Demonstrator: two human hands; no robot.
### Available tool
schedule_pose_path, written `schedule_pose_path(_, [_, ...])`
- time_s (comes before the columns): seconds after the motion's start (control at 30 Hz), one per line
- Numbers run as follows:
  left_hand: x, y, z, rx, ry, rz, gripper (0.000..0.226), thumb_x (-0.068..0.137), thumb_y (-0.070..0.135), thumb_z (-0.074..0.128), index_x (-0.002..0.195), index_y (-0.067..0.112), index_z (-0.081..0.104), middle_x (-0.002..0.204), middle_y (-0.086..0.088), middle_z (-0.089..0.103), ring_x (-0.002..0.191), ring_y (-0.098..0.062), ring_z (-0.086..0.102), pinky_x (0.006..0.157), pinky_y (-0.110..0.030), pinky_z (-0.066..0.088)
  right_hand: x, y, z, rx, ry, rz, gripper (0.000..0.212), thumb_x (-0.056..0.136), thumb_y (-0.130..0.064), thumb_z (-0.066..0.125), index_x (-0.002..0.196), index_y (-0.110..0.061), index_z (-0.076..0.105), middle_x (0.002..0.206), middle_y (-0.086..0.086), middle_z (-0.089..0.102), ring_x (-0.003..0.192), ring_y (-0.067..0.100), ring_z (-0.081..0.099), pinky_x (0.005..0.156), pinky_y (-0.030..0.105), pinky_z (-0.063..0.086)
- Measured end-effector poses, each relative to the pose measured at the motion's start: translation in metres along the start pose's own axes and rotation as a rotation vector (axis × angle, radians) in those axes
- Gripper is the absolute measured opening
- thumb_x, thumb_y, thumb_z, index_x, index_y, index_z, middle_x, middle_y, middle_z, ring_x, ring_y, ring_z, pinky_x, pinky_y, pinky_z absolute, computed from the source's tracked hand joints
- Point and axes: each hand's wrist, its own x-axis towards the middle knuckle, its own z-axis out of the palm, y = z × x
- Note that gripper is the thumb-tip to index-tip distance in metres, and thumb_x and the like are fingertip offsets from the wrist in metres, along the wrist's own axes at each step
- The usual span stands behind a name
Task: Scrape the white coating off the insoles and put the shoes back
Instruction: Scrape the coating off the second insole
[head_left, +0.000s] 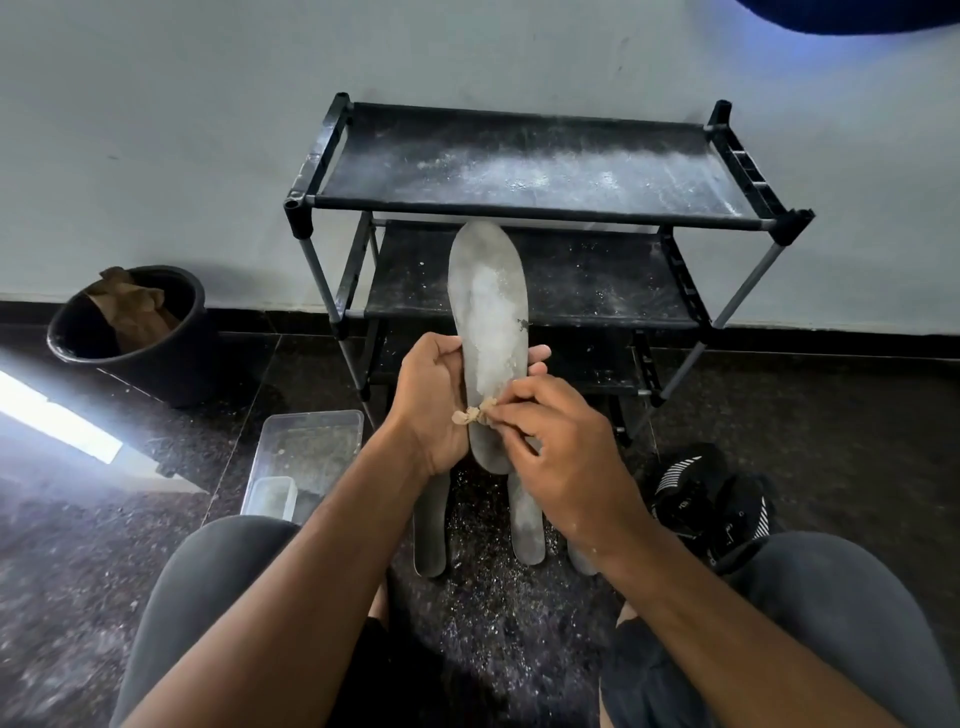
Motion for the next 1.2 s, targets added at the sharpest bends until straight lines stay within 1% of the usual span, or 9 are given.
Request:
schedule_pose_path(0.17, [0.001, -0.007, 0.006, 0.037, -0.109, -0.078, 0.072, 0.109, 0.052, 0.029, 0.146, -0.005, 0.051, 0.117, -0.019, 0.072, 0.084, -0.022, 0.071, 0.075, -0.033, 0.062, 0.007, 0.0, -0.009, 0.143, 0.07, 0.21, 0.038, 0.08, -0.003, 0.079, 0.116, -0.013, 0.07, 0.102, -0.006, 0.059, 0.094, 0.009, 0.066, 0.081, 0.023, 0.058])
schedule_pose_path(0.27, [0.003, -0.01, 0.002, 0.034, -0.142, -0.083, 0.077, 0.107, 0.061, 0.03, 0.143, 0.0, 0.058, 0.131, -0.013, 0.066, 0.107, -0.022, 0.069, 0.087, -0.031, 0.059, 0.007, 0.004, -0.009, 0.079, 0.061, 0.152, 0.033, 0.081, -0.007, 0.08, 0.113, -0.009, 0.074, 0.105, -0.002, 0.058, 0.101, 0.007, 0.061, 0.091, 0.017, 0.052])
schedule_pose_path(0.37, [0.005, -0.011, 0.0, 0.013, -0.155, -0.085, 0.079, 0.105, 0.065, 0.028, 0.144, 0.003, 0.059, 0.122, -0.008, 0.061, 0.103, -0.018, 0.063, 0.083, -0.026, 0.056, 0.006, 0.005, -0.006, 0.083, 0.064, 0.124, 0.025, 0.084, -0.005, 0.076, 0.109, -0.006, 0.075, 0.114, 0.001, 0.057, 0.106, 0.005, 0.057, 0.097, 0.013, 0.047])
schedule_pose_path(0.47, [0.008, -0.014, -0.003, 0.023, -0.16, -0.074, 0.078, 0.105, 0.066, 0.026, 0.143, 0.007, 0.061, 0.121, -0.007, 0.057, 0.1, -0.015, 0.058, 0.089, -0.027, 0.049, 0.005, 0.01, -0.003, 0.101, 0.018, 0.125, 0.02, 0.09, -0.004, 0.069, 0.11, -0.003, 0.073, 0.115, 0.003, 0.059, 0.107, 0.008, 0.06, 0.096, 0.021, 0.051])
schedule_pose_path(0.6, [0.006, -0.016, 0.0, 0.026, -0.124, -0.056, 0.077, 0.107, 0.062, 0.024, 0.135, 0.005, 0.066, 0.133, -0.01, 0.065, 0.109, -0.018, 0.067, 0.098, -0.03, 0.054, 0.006, 0.014, -0.002, -0.042, -0.006, 0.03, 0.016, 0.09, 0.001, 0.066, 0.103, -0.002, 0.075, 0.106, 0.004, 0.063, 0.102, 0.015, 0.062, 0.092, 0.025, 0.051])
schedule_pose_path(0.73, [0.003, -0.016, 0.004, 0.053, -0.106, -0.034, 0.077, 0.107, 0.061, 0.024, 0.131, 0.003, 0.068, 0.129, -0.012, 0.068, 0.11, -0.02, 0.069, 0.101, -0.032, 0.054, 0.009, 0.01, -0.004, -0.008, 0.029, -0.027, 0.02, 0.086, 0.007, 0.068, 0.101, -0.003, 0.075, 0.103, 0.006, 0.065, 0.099, 0.016, 0.063, 0.09, 0.026, 0.052])
schedule_pose_path(0.87, [0.004, -0.022, 0.009, 0.043, -0.061, -0.026, 0.077, 0.107, 0.061, 0.028, 0.126, 0.0, 0.071, 0.124, -0.015, 0.068, 0.109, -0.025, 0.069, 0.099, -0.035, 0.055, 0.012, -0.001, -0.004, 0.239, 0.119, 0.161, 0.04, 0.079, 0.007, 0.076, 0.115, -0.01, 0.068, 0.108, -0.001, 0.059, 0.101, 0.011, 0.065, 0.088, 0.022, 0.056])
schedule_pose_path(0.97, [0.004, -0.022, 0.01, 0.057, -0.073, -0.017, 0.079, 0.106, 0.063, 0.022, 0.138, 0.003, 0.062, 0.121, -0.015, 0.071, 0.106, -0.024, 0.071, 0.099, -0.034, 0.056, 0.013, -0.002, -0.003, 0.346, 0.156, 0.289, 0.034, 0.079, 0.006, 0.077, 0.111, -0.006, 0.071, 0.108, -0.001, 0.065, 0.098, 0.008, 0.069, 0.086, 0.026, 0.058])
schedule_pose_path(1.2, [0.004, -0.022, 0.009, 0.223, 0.04, 0.105, 0.075, 0.108, 0.061, 0.019, 0.138, 0.009, 0.063, 0.135, -0.008, 0.069, 0.116, -0.022, 0.069, 0.101, -0.035, 0.057, 0.009, -0.004, -0.003, 0.271, 0.066, 0.301, 0.035, 0.088, 0.0, 0.068, 0.121, -0.01, 0.07, 0.115, -0.007, 0.066, 0.109, 0.004, 0.064, 0.097, 0.025, 0.053])
